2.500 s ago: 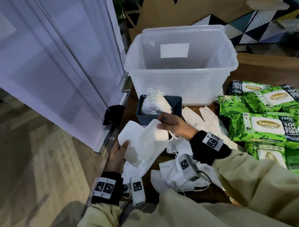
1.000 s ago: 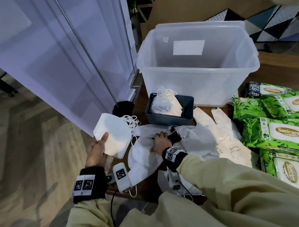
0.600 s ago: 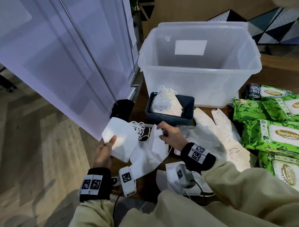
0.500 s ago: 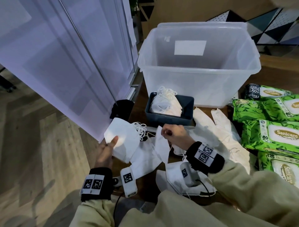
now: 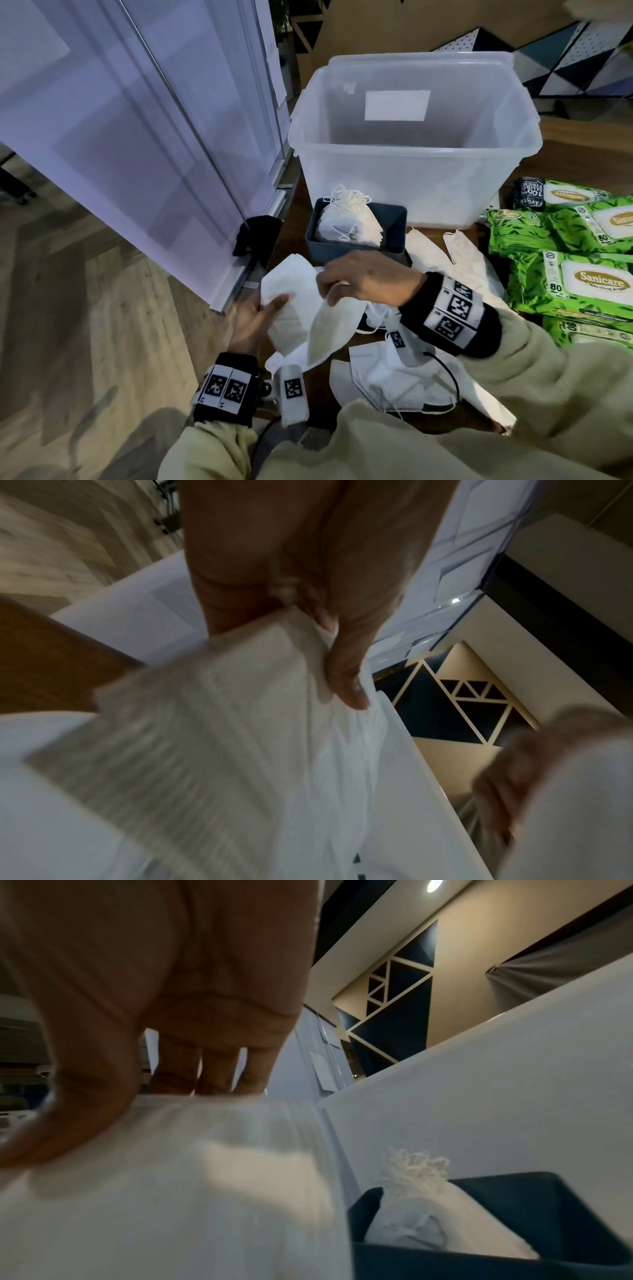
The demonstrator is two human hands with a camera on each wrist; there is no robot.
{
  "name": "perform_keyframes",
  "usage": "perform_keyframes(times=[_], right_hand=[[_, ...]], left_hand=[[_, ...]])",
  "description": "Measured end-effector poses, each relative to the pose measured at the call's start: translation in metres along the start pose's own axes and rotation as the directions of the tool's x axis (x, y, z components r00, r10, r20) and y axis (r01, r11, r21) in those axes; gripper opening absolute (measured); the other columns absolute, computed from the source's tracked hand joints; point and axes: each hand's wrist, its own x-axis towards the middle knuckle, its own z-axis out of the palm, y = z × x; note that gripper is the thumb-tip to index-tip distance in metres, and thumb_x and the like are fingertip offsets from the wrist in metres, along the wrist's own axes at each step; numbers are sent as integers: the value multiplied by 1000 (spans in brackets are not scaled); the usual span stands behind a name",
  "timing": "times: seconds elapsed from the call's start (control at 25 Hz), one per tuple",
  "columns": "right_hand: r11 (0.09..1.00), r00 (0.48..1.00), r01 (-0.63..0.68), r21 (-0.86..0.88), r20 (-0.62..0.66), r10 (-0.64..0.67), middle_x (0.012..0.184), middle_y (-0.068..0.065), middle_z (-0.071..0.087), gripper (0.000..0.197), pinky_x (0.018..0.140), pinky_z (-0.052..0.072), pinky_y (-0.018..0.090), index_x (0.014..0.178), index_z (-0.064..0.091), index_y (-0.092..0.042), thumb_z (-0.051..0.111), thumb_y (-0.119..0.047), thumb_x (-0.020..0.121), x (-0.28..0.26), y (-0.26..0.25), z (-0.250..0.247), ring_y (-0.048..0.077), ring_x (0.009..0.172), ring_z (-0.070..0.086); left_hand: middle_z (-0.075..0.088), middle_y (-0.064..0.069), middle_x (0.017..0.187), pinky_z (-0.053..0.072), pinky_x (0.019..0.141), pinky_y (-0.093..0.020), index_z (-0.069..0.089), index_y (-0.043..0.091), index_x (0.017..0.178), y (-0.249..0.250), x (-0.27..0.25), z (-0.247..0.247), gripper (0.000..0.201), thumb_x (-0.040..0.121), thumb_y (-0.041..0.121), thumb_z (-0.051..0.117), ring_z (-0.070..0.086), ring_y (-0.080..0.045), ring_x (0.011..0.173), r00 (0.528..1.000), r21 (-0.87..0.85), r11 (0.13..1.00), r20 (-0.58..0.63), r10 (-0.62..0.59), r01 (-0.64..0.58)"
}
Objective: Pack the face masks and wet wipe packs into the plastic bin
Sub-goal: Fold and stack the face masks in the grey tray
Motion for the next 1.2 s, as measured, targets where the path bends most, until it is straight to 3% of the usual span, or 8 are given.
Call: perform_keyframes(times=[0.12,0.32,0.44,0.6,0.8,0.92,1.04,1.2], right_hand=[[1000,998,10,-18,66,-9,92,-2,61,13,69,39,30,95,65,-17,64,-23,84,31,-9,1,6,85,48],[999,998,-38,-5,54,38,78,1,56,34,53,31,27,99,48,-12,71,-17,75,54,-10,11,17,70,48],[999,997,-47,-6,52,48,78,2,56,36,51,29,25,100,47,-11,72,-18,75,59,-8,17,18,70,49],[999,999,-37,-31,31,38,80,3,54,31,52,31,28,102,46,-11,66,-13,79,63,-6,22,20,71,50],[984,993,-37,176,-103,56,107,6,58,49,82,44,32,115,47,-13,74,-25,76,60,10,26,19,96,52],[861,978,-177,476,-15,209,141,4,41,80,108,32,31,139,32,-18,77,-31,74,41,35,31,17,129,37],[673,947,-319,668,259,192,140,-1,44,97,107,37,27,142,29,-19,80,-42,63,24,52,53,13,126,44],[588,933,-333,737,168,318,124,3,58,63,96,46,28,128,49,-14,78,-17,73,11,60,70,12,109,55]], left_hand=[[65,5,78,48,59,-13,58,6,101,6,-6,19,14,94,1,47,62,1,66,995,35,999,94,-35,32],[66,13,55,47,61,-13,67,20,73,3,-13,26,51,97,-5,30,62,2,61,986,-7,994,128,-107,109],[68,6,66,49,64,-19,62,8,98,7,-15,26,31,101,11,32,63,-8,70,986,-59,991,119,-116,124],[74,5,95,51,91,-36,64,22,100,11,-17,28,24,90,36,48,68,-10,94,987,-110,989,134,-86,101],[69,-5,109,51,92,-42,62,25,105,10,-15,22,20,87,16,63,64,-22,103,992,-41,996,97,-80,85],[70,-4,107,56,78,-30,60,24,109,13,-19,13,22,89,15,59,68,-17,93,993,-40,999,112,-31,36],[69,1,105,55,66,-20,56,21,116,12,-20,13,28,89,16,58,68,-8,86,993,-1,1000,119,-8,8],[69,-2,106,55,69,-24,57,20,118,8,-17,5,30,88,16,60,68,-13,90,998,-31,1000,59,5,-3]])
